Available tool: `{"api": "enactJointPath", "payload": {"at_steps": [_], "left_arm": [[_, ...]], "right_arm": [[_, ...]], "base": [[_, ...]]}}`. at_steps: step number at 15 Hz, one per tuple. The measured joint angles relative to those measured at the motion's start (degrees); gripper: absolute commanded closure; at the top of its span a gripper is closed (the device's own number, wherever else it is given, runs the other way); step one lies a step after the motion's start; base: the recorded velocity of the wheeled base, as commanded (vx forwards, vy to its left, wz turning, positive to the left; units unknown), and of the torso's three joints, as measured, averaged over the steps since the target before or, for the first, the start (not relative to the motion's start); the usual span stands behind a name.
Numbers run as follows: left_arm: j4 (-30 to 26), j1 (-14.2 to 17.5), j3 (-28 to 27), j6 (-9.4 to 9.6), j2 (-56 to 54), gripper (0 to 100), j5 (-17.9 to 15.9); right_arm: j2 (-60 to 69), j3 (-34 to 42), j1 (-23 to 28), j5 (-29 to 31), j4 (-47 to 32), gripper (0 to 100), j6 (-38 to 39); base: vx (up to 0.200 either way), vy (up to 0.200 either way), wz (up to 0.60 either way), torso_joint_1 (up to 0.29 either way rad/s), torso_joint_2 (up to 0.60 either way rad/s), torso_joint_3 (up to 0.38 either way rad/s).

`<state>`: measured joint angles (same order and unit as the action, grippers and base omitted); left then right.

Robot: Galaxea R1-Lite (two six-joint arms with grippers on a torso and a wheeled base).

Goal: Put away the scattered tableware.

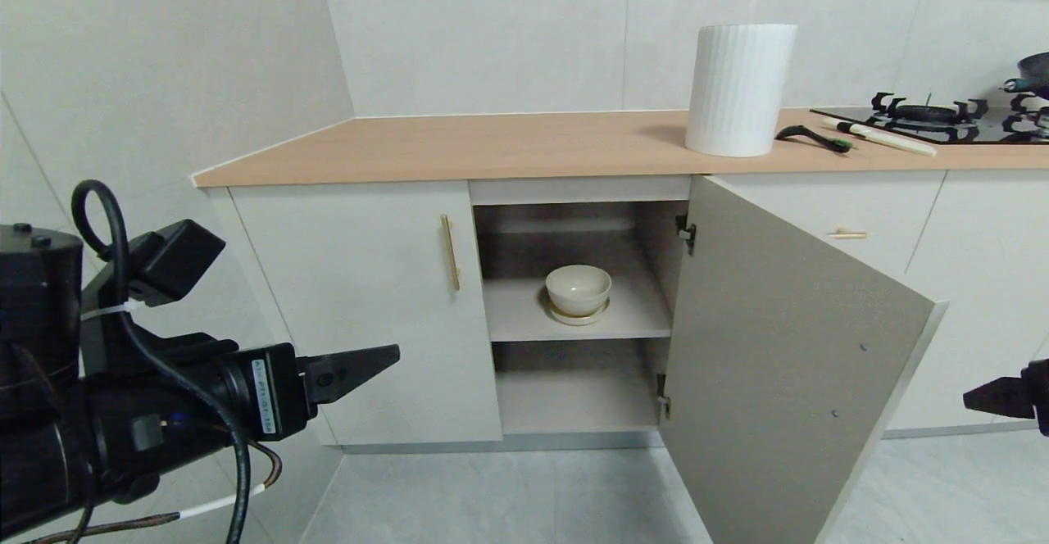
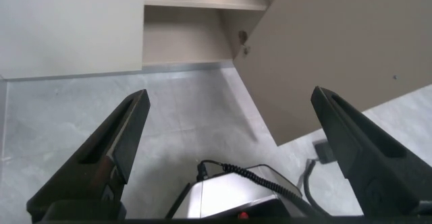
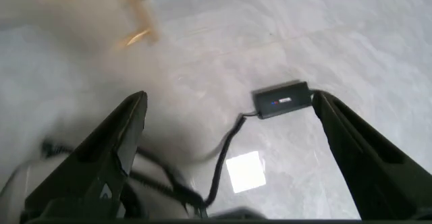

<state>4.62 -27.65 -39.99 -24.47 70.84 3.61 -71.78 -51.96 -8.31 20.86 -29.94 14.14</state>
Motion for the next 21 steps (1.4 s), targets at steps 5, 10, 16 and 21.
{"api": "enactJointPath", "payload": {"at_steps": [5,10,16,21], "left_arm": [[0.11,0.0,-0.06,-0.02,0.0,0,-0.05],[0.11,-0.02,-0.11,0.02,-0.09,0,-0.02],[0.24,-0.11,-0.06,-0.02,-0.41,0,-0.2],[0.28,-0.05,-0.28,-0.02,-0.74,0,-0.22]], "right_arm": [[-10.3,2.95,6.19,-0.06,15.47,0,0.06],[-17.38,6.9,5.57,-0.11,26.97,0,1.95],[-20.78,8.17,-0.63,-1.27,29.4,0,4.66],[-22.74,5.94,-9.35,-6.96,29.56,0,4.83]], "base": [[0.0,0.0,0.0,0.0,0.0,0.0],[0.0,0.0,0.0,0.0,0.0,0.0],[0.0,0.0,0.0,0.0,0.0,0.0],[0.0,0.0,0.0,0.0,0.0,0.0]]}}
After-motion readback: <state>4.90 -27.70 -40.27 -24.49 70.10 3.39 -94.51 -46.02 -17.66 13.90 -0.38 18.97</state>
